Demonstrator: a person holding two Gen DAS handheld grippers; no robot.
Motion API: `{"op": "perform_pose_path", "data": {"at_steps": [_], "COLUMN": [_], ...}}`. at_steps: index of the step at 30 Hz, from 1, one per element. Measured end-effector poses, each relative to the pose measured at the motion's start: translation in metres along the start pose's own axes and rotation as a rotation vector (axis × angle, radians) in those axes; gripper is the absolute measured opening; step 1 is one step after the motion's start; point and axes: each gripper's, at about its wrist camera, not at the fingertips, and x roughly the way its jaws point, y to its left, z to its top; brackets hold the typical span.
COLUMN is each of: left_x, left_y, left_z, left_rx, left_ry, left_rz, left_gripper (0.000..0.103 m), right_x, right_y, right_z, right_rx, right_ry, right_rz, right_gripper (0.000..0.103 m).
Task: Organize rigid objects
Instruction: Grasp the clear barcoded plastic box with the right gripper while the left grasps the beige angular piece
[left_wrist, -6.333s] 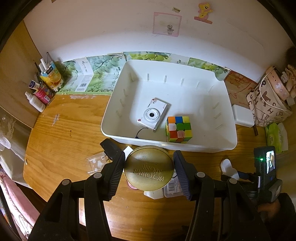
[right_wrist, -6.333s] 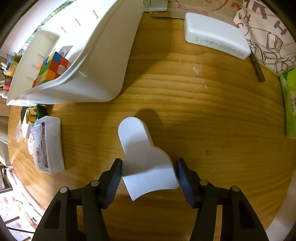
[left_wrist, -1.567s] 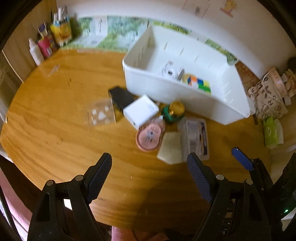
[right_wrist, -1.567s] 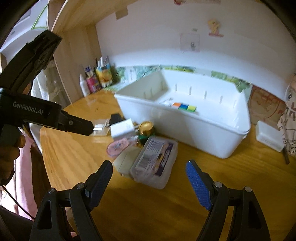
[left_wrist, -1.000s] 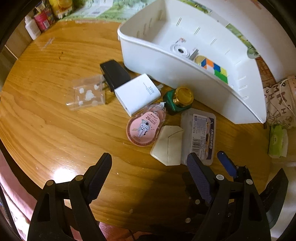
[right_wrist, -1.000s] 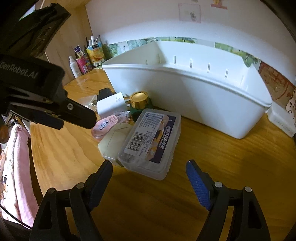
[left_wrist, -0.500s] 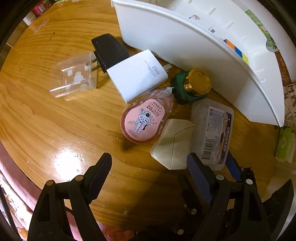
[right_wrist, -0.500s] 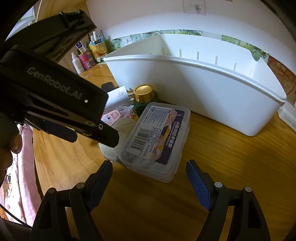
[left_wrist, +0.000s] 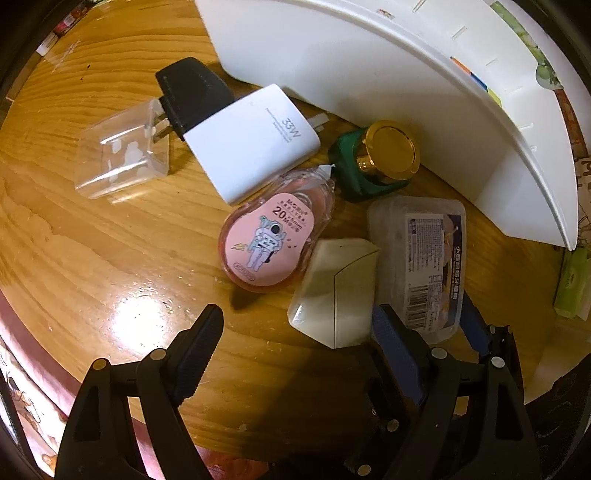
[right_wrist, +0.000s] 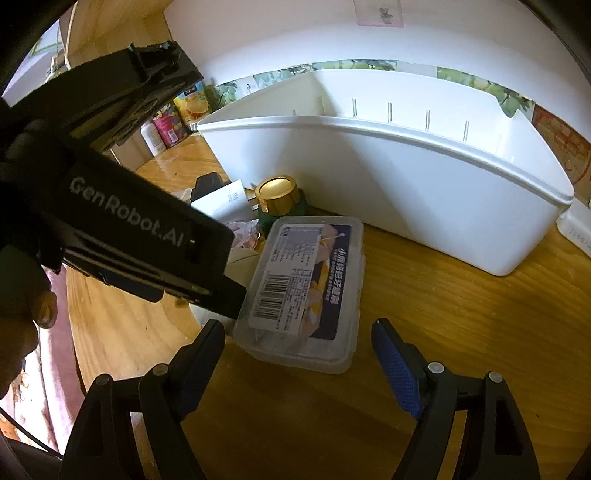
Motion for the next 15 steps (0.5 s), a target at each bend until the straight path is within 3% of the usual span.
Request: {"op": "perform_pose_path", "data": {"at_steps": [7,15], "left_x": [0.008,0.025], "left_y": [-0.026,-0.043], "left_z": [0.007,0.017], "left_rx": [0.008,0.007], "left_ry": [0.020,0.039], "left_rz": [0.018,0.009], "left_gripper": [0.085,0.077], "right_x": [0.004,0.007], "right_y": [-0.006,-0.005], "right_z": [0.008,0.011], "right_rx": [0.012,-0.001], "right_ry": [0.000,0.014], "right_rz": [0.019,0.029], "right_gripper": [0.079,0.076]}}
